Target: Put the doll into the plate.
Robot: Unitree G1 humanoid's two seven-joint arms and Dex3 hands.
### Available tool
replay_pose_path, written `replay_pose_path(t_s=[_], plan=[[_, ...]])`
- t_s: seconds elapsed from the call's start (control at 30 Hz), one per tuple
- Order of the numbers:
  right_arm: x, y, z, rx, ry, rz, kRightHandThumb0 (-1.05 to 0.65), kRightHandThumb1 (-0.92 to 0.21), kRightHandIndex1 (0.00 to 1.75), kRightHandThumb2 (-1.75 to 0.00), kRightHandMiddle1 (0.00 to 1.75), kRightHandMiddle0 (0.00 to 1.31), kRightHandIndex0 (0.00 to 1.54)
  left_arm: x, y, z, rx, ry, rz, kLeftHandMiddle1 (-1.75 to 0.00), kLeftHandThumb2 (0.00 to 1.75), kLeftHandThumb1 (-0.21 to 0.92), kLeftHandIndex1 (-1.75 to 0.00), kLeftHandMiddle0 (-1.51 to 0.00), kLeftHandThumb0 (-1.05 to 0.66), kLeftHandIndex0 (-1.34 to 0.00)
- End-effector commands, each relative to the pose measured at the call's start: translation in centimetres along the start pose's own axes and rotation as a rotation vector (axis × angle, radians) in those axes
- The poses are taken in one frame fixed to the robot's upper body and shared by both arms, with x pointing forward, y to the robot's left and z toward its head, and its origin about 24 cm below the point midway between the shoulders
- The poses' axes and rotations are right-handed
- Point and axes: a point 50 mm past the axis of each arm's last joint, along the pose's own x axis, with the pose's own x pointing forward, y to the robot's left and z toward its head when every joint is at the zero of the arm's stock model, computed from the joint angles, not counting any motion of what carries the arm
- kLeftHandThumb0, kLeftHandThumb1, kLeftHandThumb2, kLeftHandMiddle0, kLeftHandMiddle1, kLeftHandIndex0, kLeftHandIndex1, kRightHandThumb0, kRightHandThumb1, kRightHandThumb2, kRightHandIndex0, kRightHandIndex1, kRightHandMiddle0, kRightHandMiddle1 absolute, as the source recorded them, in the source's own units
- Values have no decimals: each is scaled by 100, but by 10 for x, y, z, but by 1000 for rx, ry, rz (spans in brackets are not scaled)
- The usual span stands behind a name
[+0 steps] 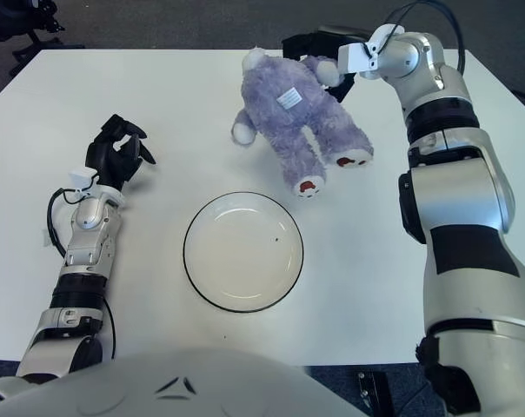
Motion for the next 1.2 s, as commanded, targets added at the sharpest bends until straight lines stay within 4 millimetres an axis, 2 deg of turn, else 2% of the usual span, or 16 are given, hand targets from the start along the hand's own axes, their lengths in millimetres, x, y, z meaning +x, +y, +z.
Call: replay_pose_path(t_s=[0.0,0.2,1.1,1.17], plan=[[1,-13,5,32,-3,-23,-18,-79,175,-20,175,62,81,-18,0,-21,-1,88,20,-175,41,92,-175,-91,-26,-60],[5,-12,4,73,27,-12,-24,-82,175,-11,175,62,83,-18,-1,-21,0,88,22,-175,41,92,-175,-91,-26,-60],[10,-7,8,159,-25,-56,-25,-84,175,-5,175,65,85,-17,0,-20,12,84,23,-175,41,92,-175,-92,-26,-60],[13,-5,14,117,-45,26,-25,-84,175,-5,175,65,85,-17,0,-20,18,81,20,-175,42,92,-175,-91,-26,-59]])
